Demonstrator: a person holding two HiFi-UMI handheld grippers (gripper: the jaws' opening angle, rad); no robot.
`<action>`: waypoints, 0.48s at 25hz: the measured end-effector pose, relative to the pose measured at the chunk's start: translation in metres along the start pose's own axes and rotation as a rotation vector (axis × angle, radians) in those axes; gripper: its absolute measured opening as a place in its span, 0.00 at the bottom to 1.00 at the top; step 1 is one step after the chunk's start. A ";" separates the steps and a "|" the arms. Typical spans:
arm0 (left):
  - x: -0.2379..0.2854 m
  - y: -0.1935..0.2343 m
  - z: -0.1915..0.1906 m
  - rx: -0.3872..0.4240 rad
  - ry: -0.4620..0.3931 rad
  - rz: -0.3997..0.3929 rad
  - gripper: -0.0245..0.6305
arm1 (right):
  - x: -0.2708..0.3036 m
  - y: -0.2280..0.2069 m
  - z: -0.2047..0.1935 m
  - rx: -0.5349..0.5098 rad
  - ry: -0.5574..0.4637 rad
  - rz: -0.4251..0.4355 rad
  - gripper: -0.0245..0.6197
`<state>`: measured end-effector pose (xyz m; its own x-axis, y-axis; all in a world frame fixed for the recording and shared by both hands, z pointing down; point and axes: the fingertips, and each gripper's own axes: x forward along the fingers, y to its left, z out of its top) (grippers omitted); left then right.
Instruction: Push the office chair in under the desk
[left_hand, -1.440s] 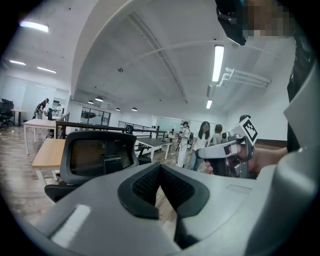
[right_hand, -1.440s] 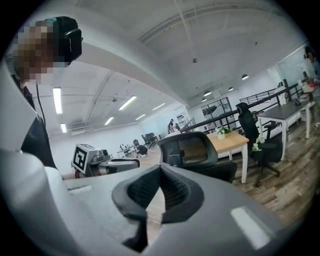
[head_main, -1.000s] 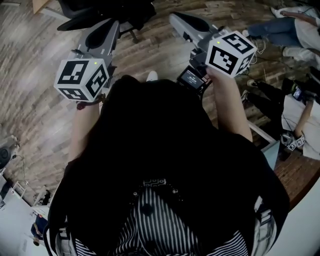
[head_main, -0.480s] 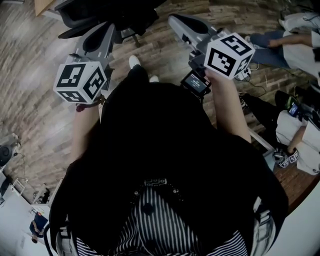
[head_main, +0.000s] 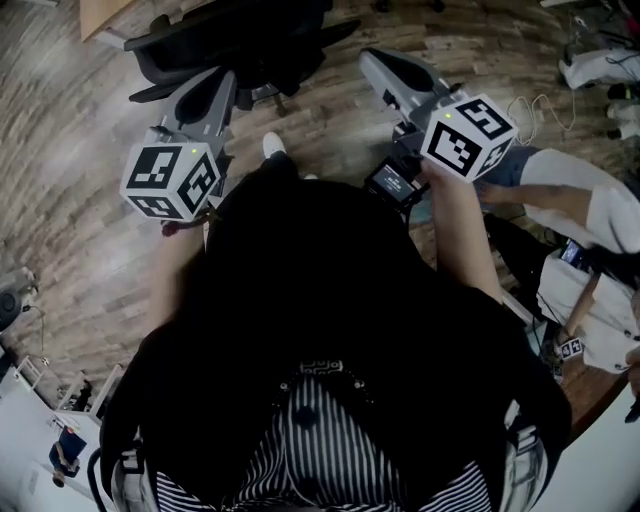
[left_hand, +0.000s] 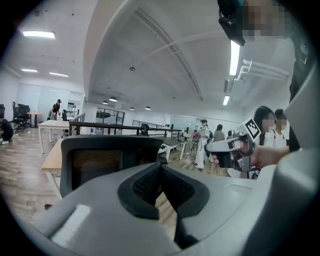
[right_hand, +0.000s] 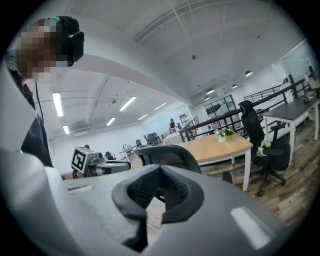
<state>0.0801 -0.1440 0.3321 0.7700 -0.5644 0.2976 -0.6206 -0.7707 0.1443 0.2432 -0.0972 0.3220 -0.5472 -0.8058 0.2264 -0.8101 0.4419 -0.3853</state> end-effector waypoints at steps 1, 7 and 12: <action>0.001 0.006 -0.001 -0.002 -0.003 0.012 0.04 | 0.005 -0.003 0.000 -0.008 -0.002 -0.002 0.04; -0.007 0.056 0.008 -0.030 -0.008 0.096 0.04 | 0.043 -0.012 0.023 -0.049 0.013 -0.035 0.04; -0.019 0.111 -0.013 -0.041 0.041 0.114 0.05 | 0.084 -0.026 0.021 -0.076 0.050 -0.104 0.04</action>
<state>-0.0052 -0.2147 0.3550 0.6876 -0.6347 0.3527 -0.7103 -0.6887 0.1454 0.2228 -0.1849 0.3328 -0.4677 -0.8288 0.3072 -0.8756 0.3869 -0.2892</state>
